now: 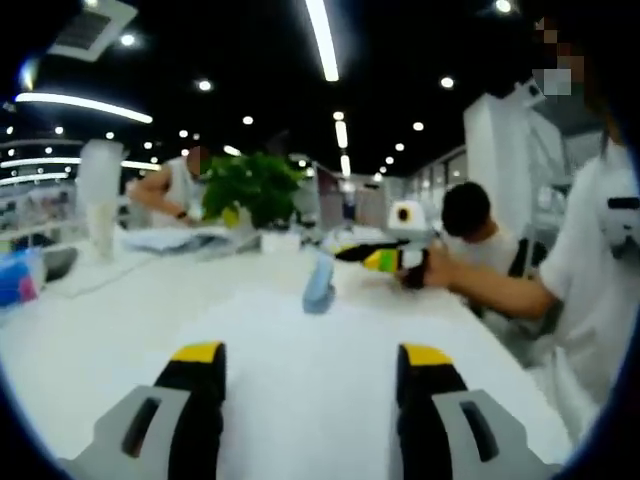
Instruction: Pick up the paper insert the paper into the punch align the paper edges press the punch to punch holes
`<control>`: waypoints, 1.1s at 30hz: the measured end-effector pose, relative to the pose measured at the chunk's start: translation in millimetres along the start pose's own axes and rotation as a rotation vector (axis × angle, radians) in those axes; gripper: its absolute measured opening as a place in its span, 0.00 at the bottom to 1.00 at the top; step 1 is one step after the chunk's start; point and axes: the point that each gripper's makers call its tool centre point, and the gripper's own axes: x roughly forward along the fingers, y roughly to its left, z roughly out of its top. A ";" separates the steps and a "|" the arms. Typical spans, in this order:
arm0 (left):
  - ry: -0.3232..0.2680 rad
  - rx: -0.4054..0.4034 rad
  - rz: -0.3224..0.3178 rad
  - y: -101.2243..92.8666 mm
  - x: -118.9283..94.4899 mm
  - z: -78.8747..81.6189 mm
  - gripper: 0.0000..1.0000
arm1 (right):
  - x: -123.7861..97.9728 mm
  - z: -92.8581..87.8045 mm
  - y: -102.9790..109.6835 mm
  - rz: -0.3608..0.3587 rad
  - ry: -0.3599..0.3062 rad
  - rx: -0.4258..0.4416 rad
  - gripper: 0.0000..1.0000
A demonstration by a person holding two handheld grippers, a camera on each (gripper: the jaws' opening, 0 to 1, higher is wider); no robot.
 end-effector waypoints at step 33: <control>0.048 0.000 -0.133 -20.1 111.5 20.3 0.62 | -4.3 -0.5 -6.4 -0.041 -0.016 0.024 0.35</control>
